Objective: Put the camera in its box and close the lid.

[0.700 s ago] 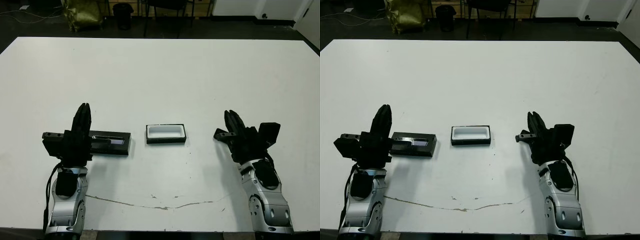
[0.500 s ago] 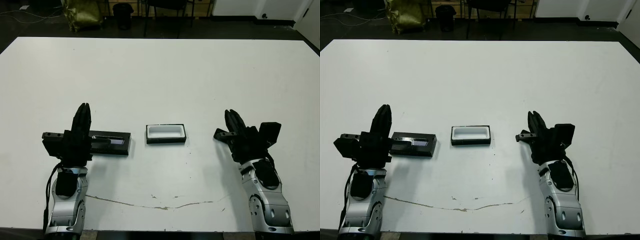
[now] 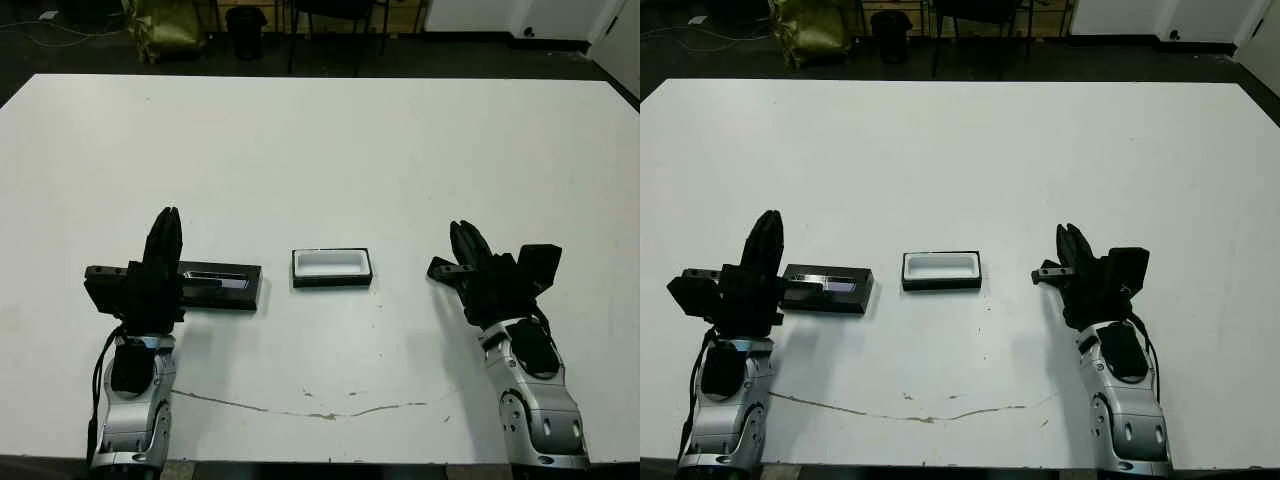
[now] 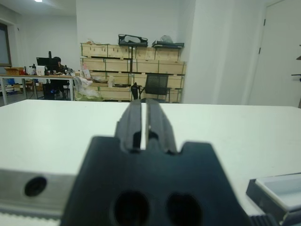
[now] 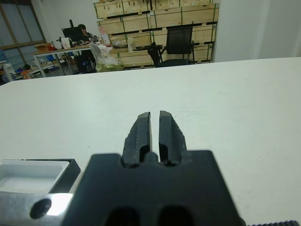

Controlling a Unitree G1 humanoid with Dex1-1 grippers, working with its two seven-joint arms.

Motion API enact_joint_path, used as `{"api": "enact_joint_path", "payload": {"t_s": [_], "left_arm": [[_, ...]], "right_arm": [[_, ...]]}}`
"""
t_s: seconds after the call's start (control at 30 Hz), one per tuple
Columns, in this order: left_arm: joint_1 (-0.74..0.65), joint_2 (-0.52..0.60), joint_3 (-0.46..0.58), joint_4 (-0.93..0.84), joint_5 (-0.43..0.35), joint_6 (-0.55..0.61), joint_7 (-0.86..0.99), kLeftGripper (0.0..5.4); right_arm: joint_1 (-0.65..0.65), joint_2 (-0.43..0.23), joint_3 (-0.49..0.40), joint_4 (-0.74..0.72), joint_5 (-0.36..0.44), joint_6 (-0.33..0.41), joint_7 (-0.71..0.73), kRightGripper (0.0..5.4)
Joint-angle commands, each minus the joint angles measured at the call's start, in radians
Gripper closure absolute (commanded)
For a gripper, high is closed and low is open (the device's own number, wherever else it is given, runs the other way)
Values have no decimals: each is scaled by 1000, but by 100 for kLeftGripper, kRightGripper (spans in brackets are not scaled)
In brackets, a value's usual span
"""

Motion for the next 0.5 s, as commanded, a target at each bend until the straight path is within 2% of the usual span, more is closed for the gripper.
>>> {"api": "enact_joint_path", "payload": {"t_s": [0.03,0.2,0.37,0.5], "left_arm": [[9,-1,-1,7,12,6,5,538],[13,2,-2,1,19,10,9,538],[0,-1,3,27,0,-12,-6,538],[6,1,0,11,15,3,5,538]], "right_arm": [[8,-14,-14,6,24,12,15,540],[2,-27,-12,29,9,-23,31,540],[2,-29,-8,12,12,0,22,540],[0,-39,-9,11,2,-3,22,540]]}}
